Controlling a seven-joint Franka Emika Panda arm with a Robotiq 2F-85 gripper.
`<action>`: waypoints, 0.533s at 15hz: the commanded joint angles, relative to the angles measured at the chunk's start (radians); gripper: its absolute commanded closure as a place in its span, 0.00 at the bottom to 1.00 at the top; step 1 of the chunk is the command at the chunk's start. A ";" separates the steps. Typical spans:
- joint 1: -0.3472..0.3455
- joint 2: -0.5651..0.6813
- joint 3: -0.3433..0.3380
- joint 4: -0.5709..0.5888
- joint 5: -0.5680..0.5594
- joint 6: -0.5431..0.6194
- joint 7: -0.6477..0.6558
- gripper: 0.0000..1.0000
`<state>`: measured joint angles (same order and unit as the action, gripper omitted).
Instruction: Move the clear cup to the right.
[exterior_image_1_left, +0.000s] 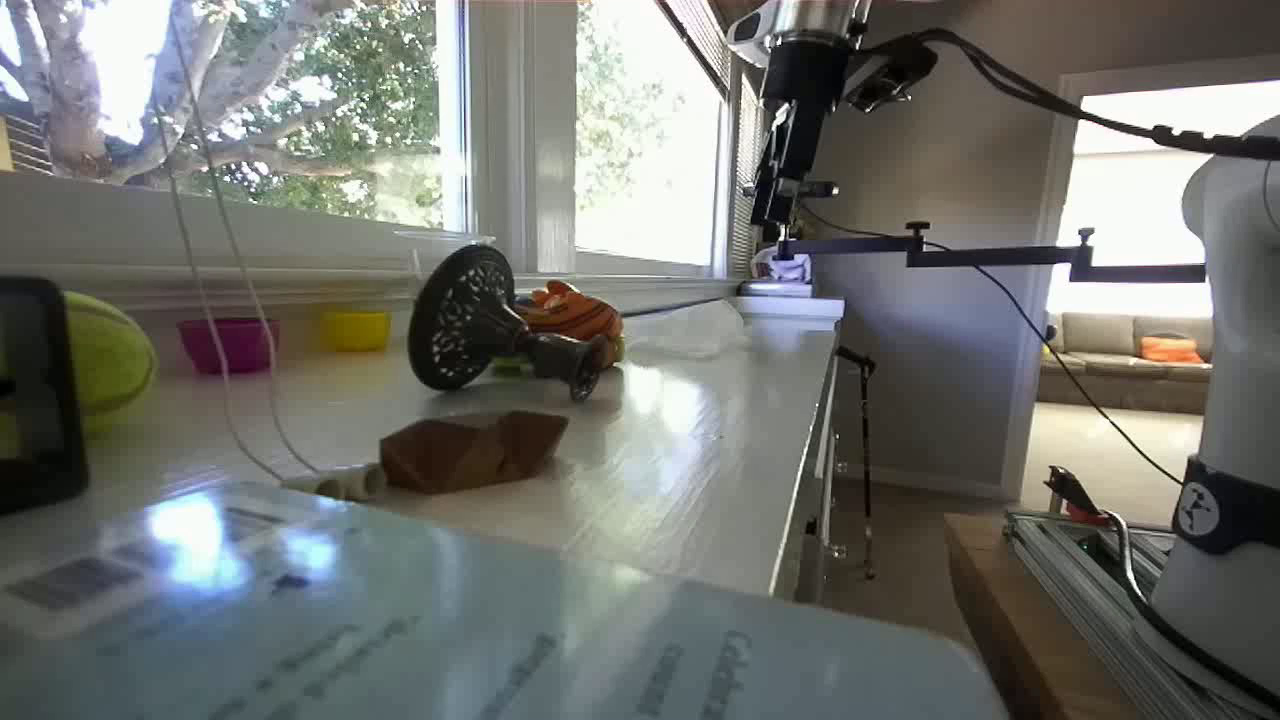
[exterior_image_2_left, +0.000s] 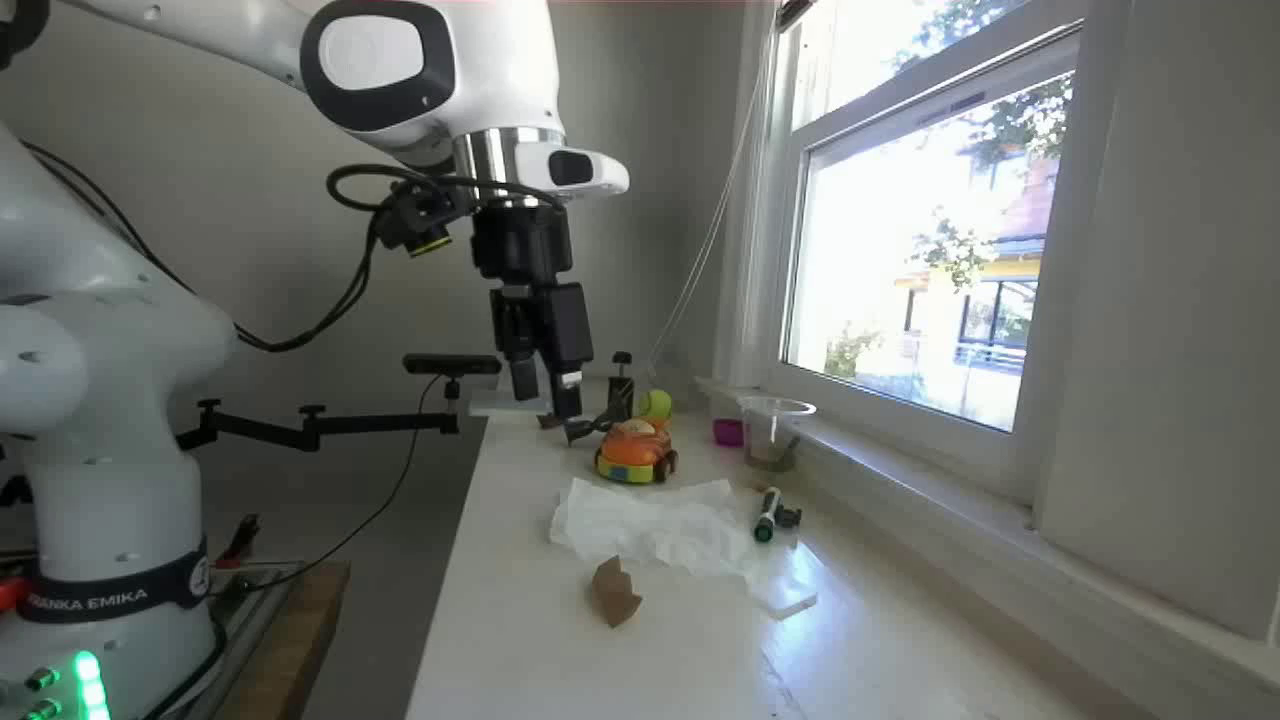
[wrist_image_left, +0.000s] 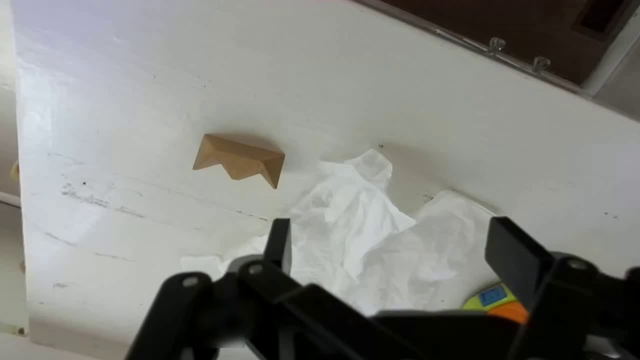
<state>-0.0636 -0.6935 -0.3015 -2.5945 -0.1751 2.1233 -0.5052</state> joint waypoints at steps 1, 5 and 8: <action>-0.007 0.001 0.006 0.002 0.006 -0.002 -0.004 0.00; -0.007 0.001 0.006 0.002 0.006 -0.002 -0.004 0.00; 0.008 0.021 0.006 0.011 0.046 0.007 0.025 0.00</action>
<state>-0.0636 -0.6931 -0.3007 -2.5944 -0.1719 2.1233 -0.5042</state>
